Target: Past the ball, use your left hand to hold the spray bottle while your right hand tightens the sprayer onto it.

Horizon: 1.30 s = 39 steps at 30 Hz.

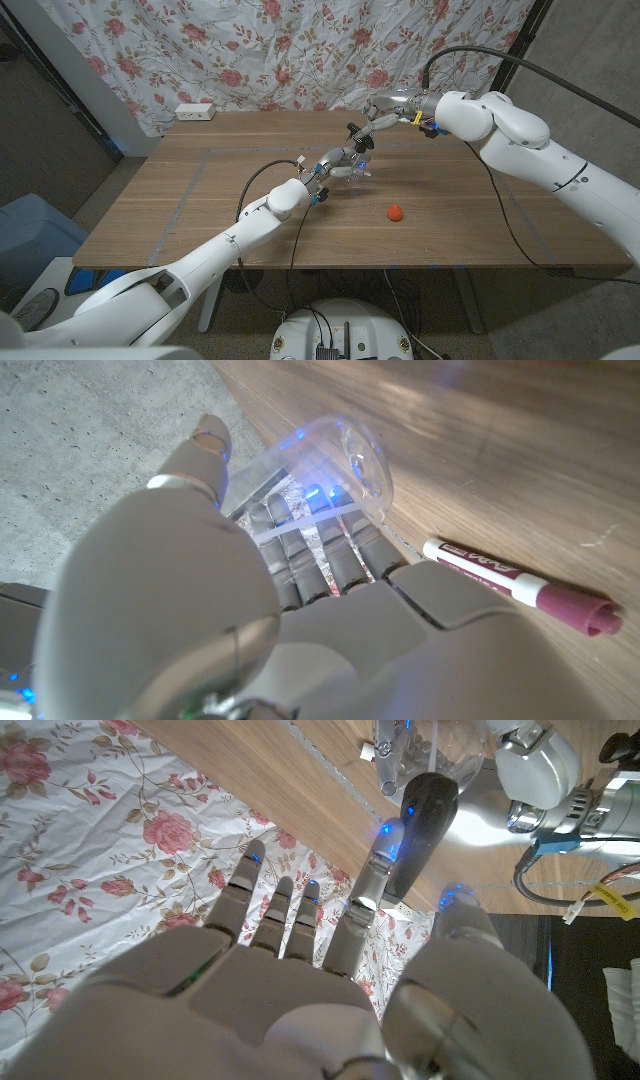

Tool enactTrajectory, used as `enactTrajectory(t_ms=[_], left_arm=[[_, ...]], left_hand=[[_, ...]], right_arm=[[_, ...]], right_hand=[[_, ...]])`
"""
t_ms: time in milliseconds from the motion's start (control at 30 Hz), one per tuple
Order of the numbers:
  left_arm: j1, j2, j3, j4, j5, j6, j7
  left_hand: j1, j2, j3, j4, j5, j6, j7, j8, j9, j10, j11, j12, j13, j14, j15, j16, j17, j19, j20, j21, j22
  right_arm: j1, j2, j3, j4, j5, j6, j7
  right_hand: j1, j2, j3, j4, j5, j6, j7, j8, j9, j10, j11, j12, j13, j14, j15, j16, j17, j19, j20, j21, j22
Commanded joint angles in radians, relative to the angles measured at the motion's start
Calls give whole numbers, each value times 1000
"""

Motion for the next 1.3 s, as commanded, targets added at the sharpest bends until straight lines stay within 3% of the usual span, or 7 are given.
enactTrajectory(t_ms=[33, 300, 633, 833, 933, 1300], left_arm=[[-3, -3, 0, 7, -3, -4, -2], [-13, -6, 1, 19, -4, -10, -9], [-30, -16, 6, 43, -4, -19, -21], [-35, -18, 6, 50, -4, -23, -24], [-35, -18, 7, 50, -4, -23, -25], [-25, -13, 3, 37, -4, -19, -15]], left_hand=[[-16, 126, 13, 1, 8, 20, 12, 7, 1, 12, -1, -1, 5, 12, -137, -4, 2, 3, -6, -6, 2], [-19, 127, 14, 1, 8, 21, 11, 9, 0, 14, -2, -2, 6, 13, -137, -6, 1, 3, -6, -6, 2], [-19, 127, 15, 0, 8, 22, 12, 13, -1, 18, -2, -3, 7, 16, -137, -7, 1, 3, -5, -6, 2], [-20, 128, 16, 0, 8, 22, 13, 14, -2, 21, -2, -3, 8, 15, -136, -8, 1, 3, -5, -6, 2], [-20, 129, 16, 0, 8, 23, 13, 15, -2, 19, -1, -4, 8, 16, -137, -9, 1, 3, -5, -6, 2], [-22, 131, 17, 0, 8, 22, 15, 18, -3, 21, -2, -6, 9, 15, -136, -11, 1, 3, -4, -6, 2]], right_arm=[[-23, 26, -15, -19, -57, -77, -54], [-34, 45, -22, -14, -69, -110, -83], [-49, 65, -34, -22, -104, -173, -123], [-54, 64, -34, -26, -108, -187, -134], [-55, 59, -32, -30, -106, -191, -134], [-52, 31, -19, -64, -122, -214, -113]], right_hand=[[17, 18, 6, -16, -1, 57, -7, 23, 11, 33, -5, 6, 1, 22, -9, 8, -1, 14, -5, -3, 5], [55, 29, 23, -40, 0, 109, -10, 46, 19, 67, -18, 6, 0, 45, -23, 14, -5, 24, -11, -5, 5], [88, 46, 41, -50, -8, 190, -1, 82, 28, 101, -26, -1, -2, 87, -44, 29, -7, 48, -20, -3, 5], [97, 48, 45, -51, -12, 198, 2, 89, 31, 133, -28, 4, -2, 98, -46, 33, -8, 52, -21, -4, 5], [91, 44, 43, -48, -14, 187, 4, 85, 32, 134, -29, 2, -2, 97, -46, 32, -8, 52, -19, -5, 5], [-14, 10, 1, -9, -21, 132, 15, 63, 35, 123, -18, -22, 0, 91, -29, 25, -6, 43, -4, -12, 7]])
